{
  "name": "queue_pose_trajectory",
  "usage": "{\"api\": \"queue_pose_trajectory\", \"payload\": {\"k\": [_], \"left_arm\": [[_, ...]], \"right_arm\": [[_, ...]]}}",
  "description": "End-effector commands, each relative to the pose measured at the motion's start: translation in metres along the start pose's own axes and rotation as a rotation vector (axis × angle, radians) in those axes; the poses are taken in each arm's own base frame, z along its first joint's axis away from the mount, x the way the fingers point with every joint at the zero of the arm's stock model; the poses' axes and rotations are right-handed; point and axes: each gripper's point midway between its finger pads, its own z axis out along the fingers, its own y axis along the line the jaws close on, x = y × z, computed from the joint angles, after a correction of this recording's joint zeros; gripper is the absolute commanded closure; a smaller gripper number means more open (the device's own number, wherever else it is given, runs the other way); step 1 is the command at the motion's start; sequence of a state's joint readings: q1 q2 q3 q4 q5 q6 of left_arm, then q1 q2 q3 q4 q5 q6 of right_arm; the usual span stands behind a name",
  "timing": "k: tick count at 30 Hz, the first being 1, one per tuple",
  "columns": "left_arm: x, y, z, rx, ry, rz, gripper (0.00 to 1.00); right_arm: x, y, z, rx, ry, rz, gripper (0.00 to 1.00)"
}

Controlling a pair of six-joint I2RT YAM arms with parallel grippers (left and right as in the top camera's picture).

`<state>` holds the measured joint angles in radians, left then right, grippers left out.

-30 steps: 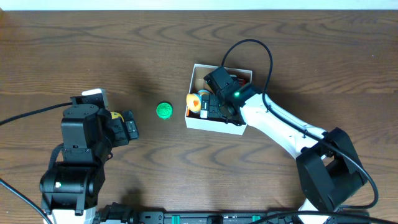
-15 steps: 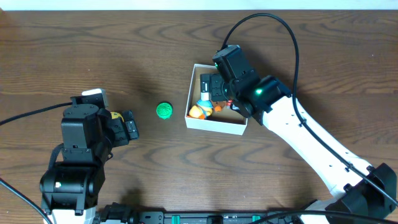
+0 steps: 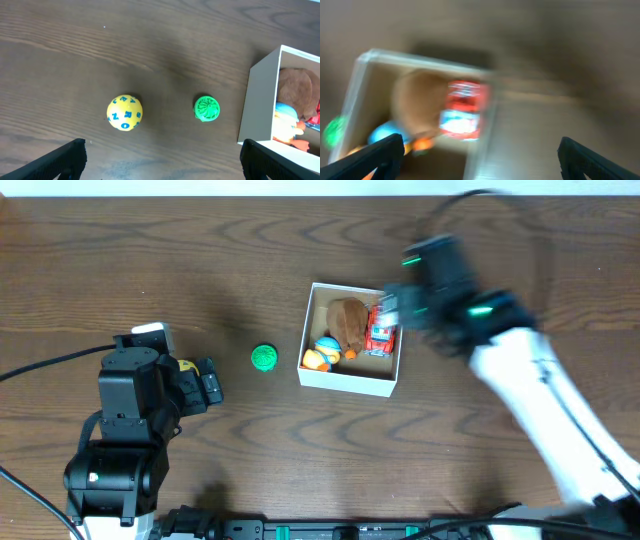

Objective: Pack container
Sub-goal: 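Place the duck toy into the box and withdraw the right gripper, then grasp the yellow lettered ball with the left gripper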

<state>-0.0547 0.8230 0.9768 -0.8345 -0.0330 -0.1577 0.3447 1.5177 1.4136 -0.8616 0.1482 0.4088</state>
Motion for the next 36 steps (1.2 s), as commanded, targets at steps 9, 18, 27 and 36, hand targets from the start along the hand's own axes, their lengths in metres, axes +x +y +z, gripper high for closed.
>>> {"api": "queue_pose_trajectory", "payload": {"k": [9, 18, 27, 36], "left_arm": [[-0.010, -0.001, 0.003, -0.003, -0.003, -0.007, 0.02], [-0.029, 0.023, 0.047, -0.142, 0.151, -0.139, 0.02], [0.037, 0.060, 0.138, -0.160, 0.542, -0.282, 0.02], [0.097, 0.069, 0.180, -0.192, 0.785, -0.273, 0.01]], "right_arm": [[0.031, -0.175, -0.021, 0.210, 0.181, 0.360, 0.01], [0.053, -0.191, -0.012, 0.234, 0.242, 0.384, 0.01], [0.053, -0.191, -0.012, 0.234, 0.241, 0.384, 0.01], [0.052, -0.191, -0.012, 0.233, 0.239, 0.379, 0.01]]}}
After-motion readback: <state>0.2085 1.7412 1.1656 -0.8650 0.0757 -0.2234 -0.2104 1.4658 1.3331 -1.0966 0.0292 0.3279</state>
